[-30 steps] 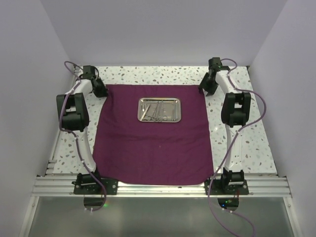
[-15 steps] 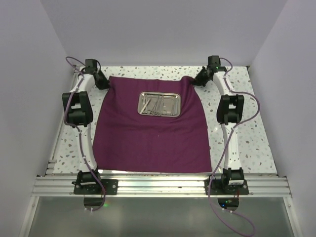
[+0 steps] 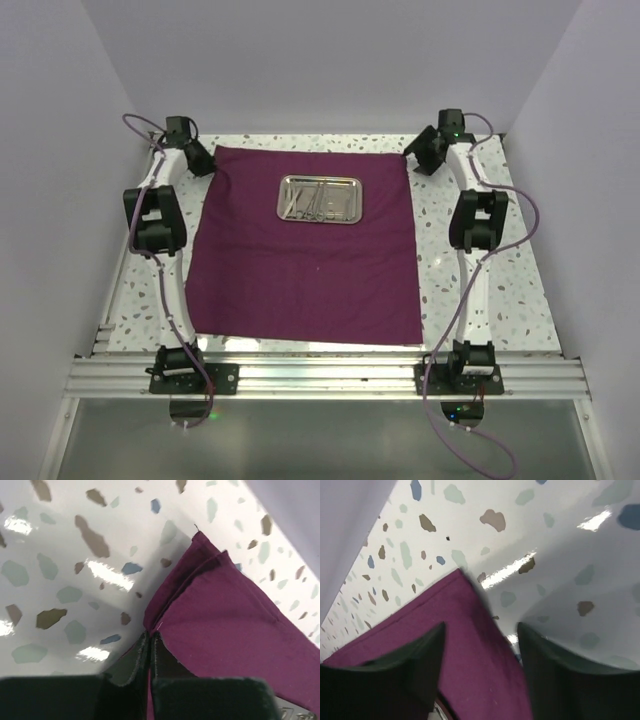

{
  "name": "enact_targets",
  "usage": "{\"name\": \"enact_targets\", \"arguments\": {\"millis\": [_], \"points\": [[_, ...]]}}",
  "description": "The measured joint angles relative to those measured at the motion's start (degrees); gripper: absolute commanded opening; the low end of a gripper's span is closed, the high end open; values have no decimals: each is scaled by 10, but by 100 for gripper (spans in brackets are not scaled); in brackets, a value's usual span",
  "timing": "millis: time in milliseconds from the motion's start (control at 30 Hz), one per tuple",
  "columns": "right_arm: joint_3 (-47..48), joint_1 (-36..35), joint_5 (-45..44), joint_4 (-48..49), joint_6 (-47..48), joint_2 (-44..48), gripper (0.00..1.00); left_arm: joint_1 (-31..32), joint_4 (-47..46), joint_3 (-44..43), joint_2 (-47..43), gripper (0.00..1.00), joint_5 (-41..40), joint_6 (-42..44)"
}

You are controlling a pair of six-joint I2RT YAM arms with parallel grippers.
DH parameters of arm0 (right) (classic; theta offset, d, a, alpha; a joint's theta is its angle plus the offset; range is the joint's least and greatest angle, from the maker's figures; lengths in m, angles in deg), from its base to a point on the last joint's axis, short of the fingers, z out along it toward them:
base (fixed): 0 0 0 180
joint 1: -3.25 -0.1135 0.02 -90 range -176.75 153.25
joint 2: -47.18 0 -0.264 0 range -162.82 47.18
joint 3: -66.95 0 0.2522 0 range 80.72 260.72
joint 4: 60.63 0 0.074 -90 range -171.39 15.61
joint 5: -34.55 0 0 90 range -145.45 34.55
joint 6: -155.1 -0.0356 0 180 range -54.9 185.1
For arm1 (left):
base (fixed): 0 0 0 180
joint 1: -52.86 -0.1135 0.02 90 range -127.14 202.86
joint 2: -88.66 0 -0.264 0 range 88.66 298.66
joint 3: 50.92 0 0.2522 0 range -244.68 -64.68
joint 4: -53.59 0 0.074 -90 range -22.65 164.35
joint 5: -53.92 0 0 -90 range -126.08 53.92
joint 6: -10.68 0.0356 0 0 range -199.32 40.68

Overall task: Open and lay out the surgical kit
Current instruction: Adjust the surgical kit at the center of the board, then pick up the medical item from the container.

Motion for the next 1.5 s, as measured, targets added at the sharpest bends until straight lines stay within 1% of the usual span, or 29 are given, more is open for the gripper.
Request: {"name": "enact_targets", "arguments": {"millis": [33, 67, 100, 167, 267, 367, 467, 533, 567, 600, 633, 667, 700, 733, 867, 900, 967, 1000, 1100, 1267, 1367, 1500], "points": [[-3, 3, -6, -3, 4, 7, 75, 0, -9, 17, -7, 25, -3, 1], [-7, 7, -19, -7, 13, 17, 76, -1, -11, 35, -14, 48, -8, 4], [-13, 10, -35, -17, 21, 27, 76, -1, -11, 50, -21, 99, -13, 4], [-28, 17, -57, -33, 31, 37, 76, -3, -24, 57, -32, 100, -8, 2], [-68, 26, -75, -38, 42, 64, 76, -2, -23, 57, -58, 100, -24, 5], [-143, 30, -81, -44, 44, 111, 76, 3, -19, 52, -76, 100, -42, 17], [-205, 26, -77, -51, 45, 151, 76, 20, -27, 49, -102, 100, -79, 54], [-251, 18, -76, -50, 48, 178, 76, 45, -55, 81, -144, 98, -96, 71], [-282, 10, -76, -46, 51, 196, 76, 53, -83, 104, -162, 100, -79, 57], [-303, 2, -76, -47, 53, 207, 77, 60, -136, 144, -187, 95, -29, 29], [-321, -8, -76, -46, 57, 216, 77, 64, -163, 161, -195, 93, 10, 10], [-330, -17, -76, -44, 59, 223, 78, 64, -174, 157, -189, 93, 43, -7], [-338, -28, -75, -43, 65, 229, 79, 63, -182, 143, -173, 95, 58, -13], [-345, -39, -75, -42, 73, 234, 80, 61, -180, 127, -156, 95, 61, -11], [-386, -76, -75, -30, 102, 258, 79, 70, -129, 85, -107, 81, 23, 36], [-399, -83, -75, -30, 109, 267, 78, 78, -116, 82, -104, 74, 12, 47], [-416, -89, -74, -37, 123, 279, 77, 96, -98, 82, -104, 66, -3, 68], [-421, -89, -74, -42, 131, 285, 76, 108, -93, 81, -104, 64, -9, 80], [-445, -88, -78, -54, 153, 305, 76, 142, -84, 86, -106, 55, -24, 107], [-498, -87, -83, -87, 177, 360, 75, 201, -72, 118, -117, 55, -51, 143], [-506, -91, -91, -112, 192, 384, 75, 233, -68, 139, -123, 56, -67, 157], [-509, -98, -92, -136, 206, 405, 76, 262, -55, 166, -129, 53, -87, 171]]}}
